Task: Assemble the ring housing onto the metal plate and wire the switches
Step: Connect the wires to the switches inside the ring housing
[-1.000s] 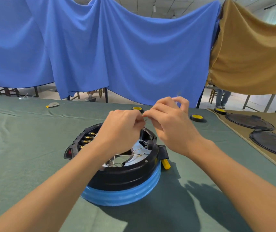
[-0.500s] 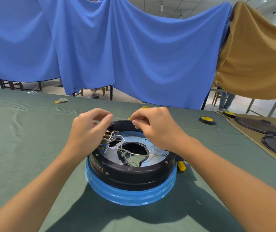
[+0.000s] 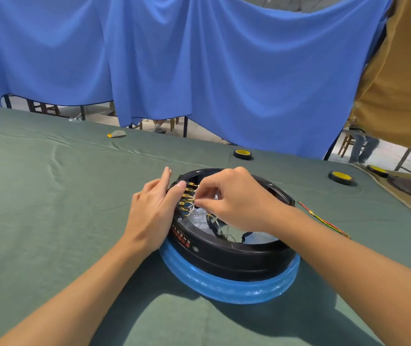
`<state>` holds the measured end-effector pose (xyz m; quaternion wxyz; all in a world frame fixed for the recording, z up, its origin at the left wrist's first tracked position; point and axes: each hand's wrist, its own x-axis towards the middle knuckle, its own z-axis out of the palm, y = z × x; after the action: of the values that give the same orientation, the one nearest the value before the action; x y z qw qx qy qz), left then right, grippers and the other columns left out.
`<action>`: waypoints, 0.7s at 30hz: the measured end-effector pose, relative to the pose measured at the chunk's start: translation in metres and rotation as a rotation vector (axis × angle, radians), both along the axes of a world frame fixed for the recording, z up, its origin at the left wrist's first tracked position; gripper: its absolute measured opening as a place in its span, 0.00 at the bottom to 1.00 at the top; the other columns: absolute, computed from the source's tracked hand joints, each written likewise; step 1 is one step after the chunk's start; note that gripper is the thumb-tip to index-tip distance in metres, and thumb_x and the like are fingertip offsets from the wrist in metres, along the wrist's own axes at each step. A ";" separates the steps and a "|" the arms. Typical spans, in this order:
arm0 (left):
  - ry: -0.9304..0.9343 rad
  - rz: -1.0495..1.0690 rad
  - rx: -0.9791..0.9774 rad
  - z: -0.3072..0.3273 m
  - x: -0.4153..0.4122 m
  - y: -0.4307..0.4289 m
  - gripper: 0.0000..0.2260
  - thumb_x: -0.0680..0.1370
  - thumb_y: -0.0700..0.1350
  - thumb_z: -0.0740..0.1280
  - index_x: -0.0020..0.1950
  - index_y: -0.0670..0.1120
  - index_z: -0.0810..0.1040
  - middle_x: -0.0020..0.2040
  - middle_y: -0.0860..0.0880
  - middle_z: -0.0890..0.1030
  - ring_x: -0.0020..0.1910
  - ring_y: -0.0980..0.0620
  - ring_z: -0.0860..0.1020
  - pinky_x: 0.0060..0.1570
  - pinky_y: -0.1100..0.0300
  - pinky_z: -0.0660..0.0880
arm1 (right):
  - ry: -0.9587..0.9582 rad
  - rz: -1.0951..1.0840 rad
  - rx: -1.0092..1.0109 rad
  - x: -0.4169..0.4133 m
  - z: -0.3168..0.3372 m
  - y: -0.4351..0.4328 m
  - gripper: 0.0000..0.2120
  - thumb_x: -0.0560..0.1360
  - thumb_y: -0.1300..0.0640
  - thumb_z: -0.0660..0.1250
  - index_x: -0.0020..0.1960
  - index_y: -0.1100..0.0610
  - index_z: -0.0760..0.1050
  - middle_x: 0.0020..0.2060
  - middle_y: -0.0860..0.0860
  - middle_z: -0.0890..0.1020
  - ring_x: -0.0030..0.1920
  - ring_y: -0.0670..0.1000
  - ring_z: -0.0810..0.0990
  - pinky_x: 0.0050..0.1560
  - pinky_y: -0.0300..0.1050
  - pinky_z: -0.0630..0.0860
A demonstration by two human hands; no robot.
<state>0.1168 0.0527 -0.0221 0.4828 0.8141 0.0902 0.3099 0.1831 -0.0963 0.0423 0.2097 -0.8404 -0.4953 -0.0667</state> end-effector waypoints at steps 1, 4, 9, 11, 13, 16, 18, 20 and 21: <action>0.006 0.011 0.009 0.000 -0.001 -0.001 0.43 0.67 0.69 0.51 0.76 0.46 0.65 0.75 0.48 0.68 0.74 0.52 0.65 0.74 0.44 0.58 | -0.018 0.008 0.005 -0.001 -0.001 0.000 0.05 0.76 0.54 0.69 0.47 0.53 0.84 0.35 0.41 0.78 0.34 0.37 0.74 0.36 0.26 0.66; 0.021 0.008 -0.047 -0.001 -0.001 -0.003 0.35 0.71 0.64 0.54 0.74 0.47 0.70 0.73 0.47 0.70 0.73 0.50 0.66 0.73 0.44 0.58 | -0.072 0.016 0.017 -0.003 -0.006 -0.002 0.05 0.75 0.54 0.70 0.46 0.53 0.84 0.36 0.41 0.78 0.35 0.38 0.73 0.37 0.28 0.65; 0.044 -0.087 -0.024 -0.003 0.003 0.003 0.37 0.71 0.67 0.52 0.69 0.45 0.76 0.67 0.44 0.77 0.69 0.44 0.71 0.70 0.42 0.63 | -0.090 0.003 0.038 -0.004 -0.010 -0.002 0.05 0.75 0.53 0.69 0.46 0.51 0.84 0.39 0.44 0.81 0.38 0.43 0.75 0.45 0.43 0.74; 0.029 -0.104 -0.033 -0.004 0.004 0.005 0.35 0.71 0.66 0.52 0.67 0.45 0.77 0.65 0.43 0.79 0.68 0.43 0.72 0.69 0.41 0.65 | -0.083 0.007 0.038 -0.005 -0.010 -0.001 0.05 0.75 0.53 0.69 0.46 0.51 0.83 0.41 0.45 0.82 0.41 0.46 0.77 0.48 0.48 0.76; 0.021 -0.118 -0.039 -0.005 0.006 0.006 0.33 0.73 0.65 0.53 0.66 0.46 0.78 0.64 0.43 0.79 0.67 0.42 0.73 0.68 0.41 0.66 | -0.087 0.013 0.039 -0.006 -0.011 0.000 0.04 0.75 0.54 0.69 0.46 0.51 0.83 0.41 0.46 0.82 0.42 0.48 0.78 0.49 0.50 0.76; 0.014 -0.126 -0.049 -0.005 0.006 0.006 0.30 0.74 0.63 0.53 0.63 0.46 0.79 0.61 0.42 0.80 0.65 0.41 0.74 0.66 0.40 0.67 | -0.084 0.017 0.040 -0.005 -0.012 0.001 0.04 0.76 0.54 0.68 0.46 0.51 0.82 0.42 0.46 0.83 0.43 0.48 0.78 0.49 0.51 0.77; 0.012 -0.126 -0.059 -0.005 0.006 0.006 0.29 0.74 0.63 0.53 0.63 0.46 0.80 0.60 0.43 0.81 0.65 0.41 0.75 0.66 0.40 0.68 | -0.081 0.017 0.041 -0.004 -0.012 0.002 0.04 0.76 0.54 0.68 0.46 0.51 0.82 0.42 0.46 0.83 0.43 0.48 0.78 0.49 0.51 0.77; 0.007 -0.127 -0.060 -0.006 0.007 0.006 0.28 0.75 0.62 0.54 0.62 0.47 0.80 0.59 0.44 0.81 0.64 0.42 0.75 0.65 0.41 0.68 | -0.079 0.021 0.049 -0.004 -0.012 0.002 0.04 0.76 0.54 0.69 0.46 0.52 0.82 0.41 0.46 0.82 0.43 0.47 0.78 0.48 0.50 0.77; 0.006 -0.129 -0.059 -0.006 0.007 0.006 0.27 0.76 0.62 0.54 0.62 0.47 0.80 0.59 0.44 0.81 0.64 0.42 0.75 0.65 0.41 0.68 | -0.079 0.020 0.053 -0.004 -0.012 0.002 0.04 0.76 0.54 0.69 0.46 0.52 0.82 0.41 0.46 0.82 0.42 0.47 0.78 0.48 0.50 0.77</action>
<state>0.1235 0.0591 -0.0280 0.5252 0.8045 0.0482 0.2731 0.1787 -0.0946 0.0299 0.2128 -0.8261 -0.5098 -0.1110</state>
